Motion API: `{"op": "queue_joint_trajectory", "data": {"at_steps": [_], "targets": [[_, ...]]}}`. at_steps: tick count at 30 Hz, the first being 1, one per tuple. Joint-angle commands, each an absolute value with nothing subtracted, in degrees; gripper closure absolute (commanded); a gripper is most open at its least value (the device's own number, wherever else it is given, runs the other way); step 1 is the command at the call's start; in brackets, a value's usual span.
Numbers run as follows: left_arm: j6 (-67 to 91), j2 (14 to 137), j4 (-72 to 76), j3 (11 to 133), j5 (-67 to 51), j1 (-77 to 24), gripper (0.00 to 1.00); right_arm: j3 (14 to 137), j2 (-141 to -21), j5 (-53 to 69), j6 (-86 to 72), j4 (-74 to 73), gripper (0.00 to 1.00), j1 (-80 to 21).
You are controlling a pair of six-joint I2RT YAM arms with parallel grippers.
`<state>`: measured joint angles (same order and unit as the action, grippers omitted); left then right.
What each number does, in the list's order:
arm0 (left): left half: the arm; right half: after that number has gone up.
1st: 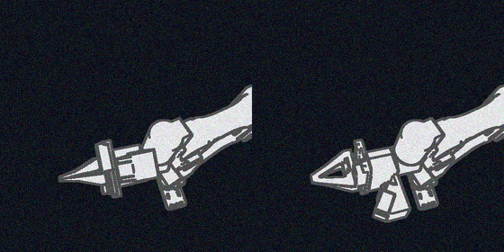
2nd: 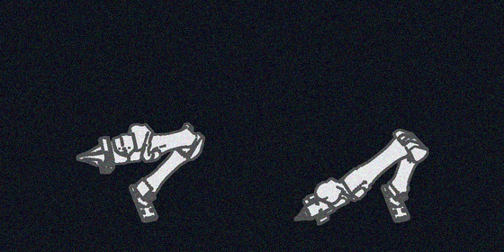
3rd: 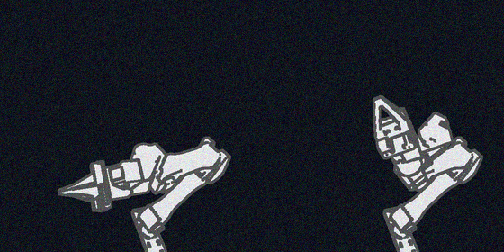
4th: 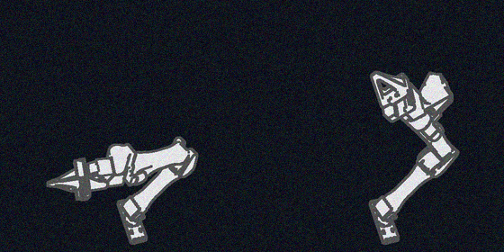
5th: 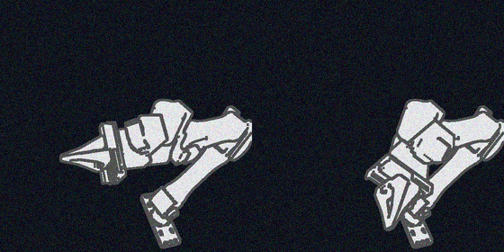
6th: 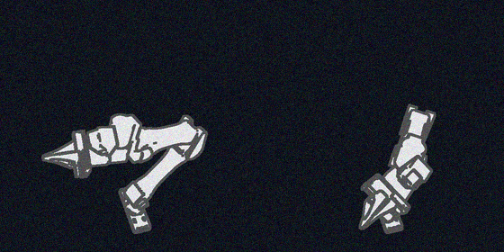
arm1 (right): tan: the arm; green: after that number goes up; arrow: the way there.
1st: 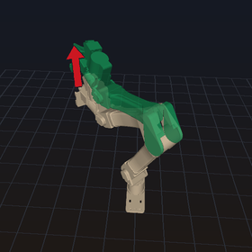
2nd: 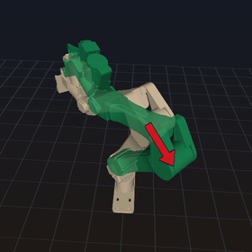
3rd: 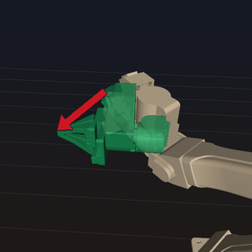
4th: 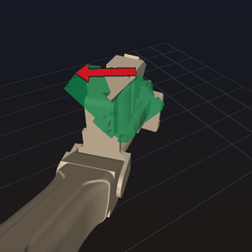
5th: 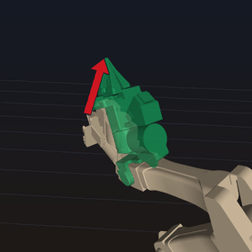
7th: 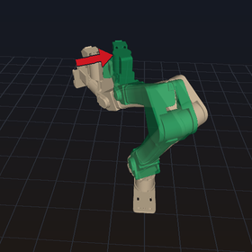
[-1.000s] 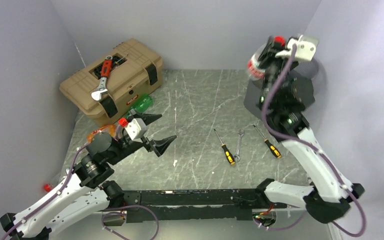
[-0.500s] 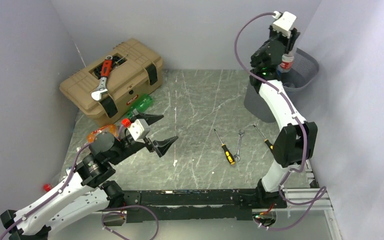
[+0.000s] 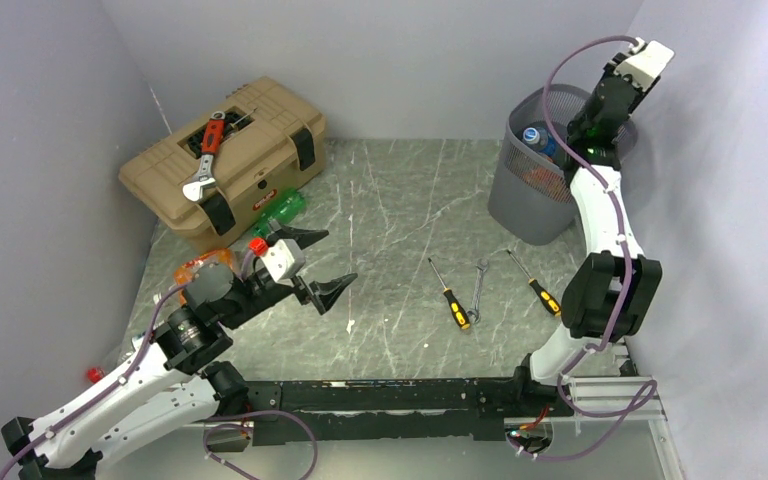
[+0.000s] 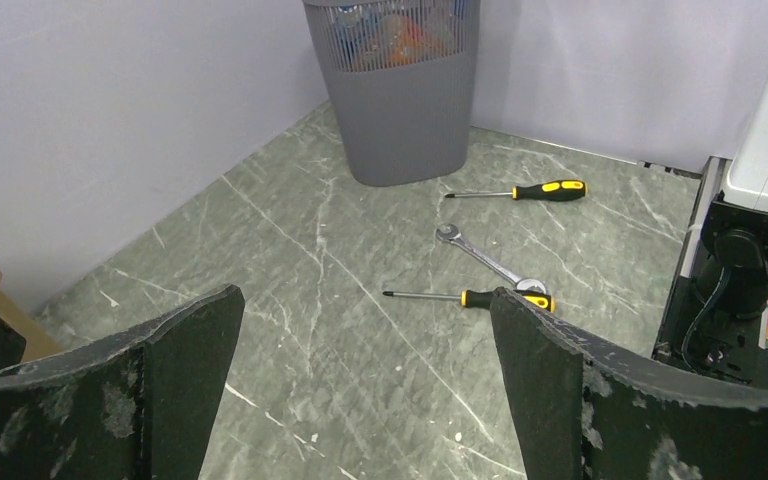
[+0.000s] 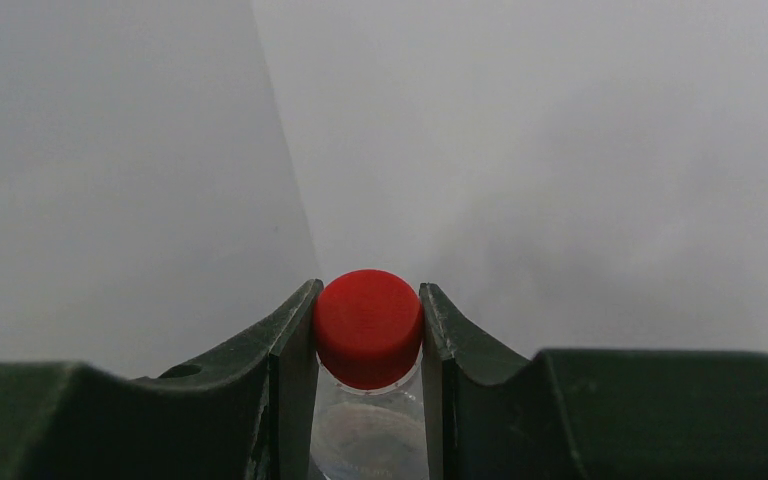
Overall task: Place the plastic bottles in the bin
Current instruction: Place the plastic bottle in the trash bin.
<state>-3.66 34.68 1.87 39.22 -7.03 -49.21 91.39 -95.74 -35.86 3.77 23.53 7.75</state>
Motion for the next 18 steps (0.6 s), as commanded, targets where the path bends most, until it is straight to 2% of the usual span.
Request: {"op": "queue_joint_trajectory", "data": {"at_steps": [1, 12, 15, 16, 17, 18], "targets": [[-4.5, 35.4, 2.6, 40.4, -7.0, -49.5, 0.01, 89.3, -96.9, -28.3, -3.7, 18.2, 1.0, 7.8], [-4.6, 36.6, 2.2, 40.7, -7.8, -49.5, 0.01, 86.3, -97.9, -18.3, -6.4, 12.4, 0.99, 7.8], [-4.6, 36.8, 2.1, 40.8, -8.0, -49.4, 0.0, 89.0, -98.7, -17.2, -7.0, 8.1, 0.48, 7.9], [-4.6, 36.9, 2.0, 40.8, -8.1, -49.4, 0.01, 89.1, -98.4, -17.1, -7.2, 7.8, 0.36, 7.9], [-4.6, 36.9, 2.0, 40.9, -8.1, -49.5, 0.01, 89.2, -98.2, -17.0, -7.5, 7.7, 0.27, 7.9], [-4.7, 36.9, 2.0, 40.9, -8.0, -49.4, 0.01, 89.5, -98.0, -17.0, -7.9, 7.5, 0.23, 7.9]]}}
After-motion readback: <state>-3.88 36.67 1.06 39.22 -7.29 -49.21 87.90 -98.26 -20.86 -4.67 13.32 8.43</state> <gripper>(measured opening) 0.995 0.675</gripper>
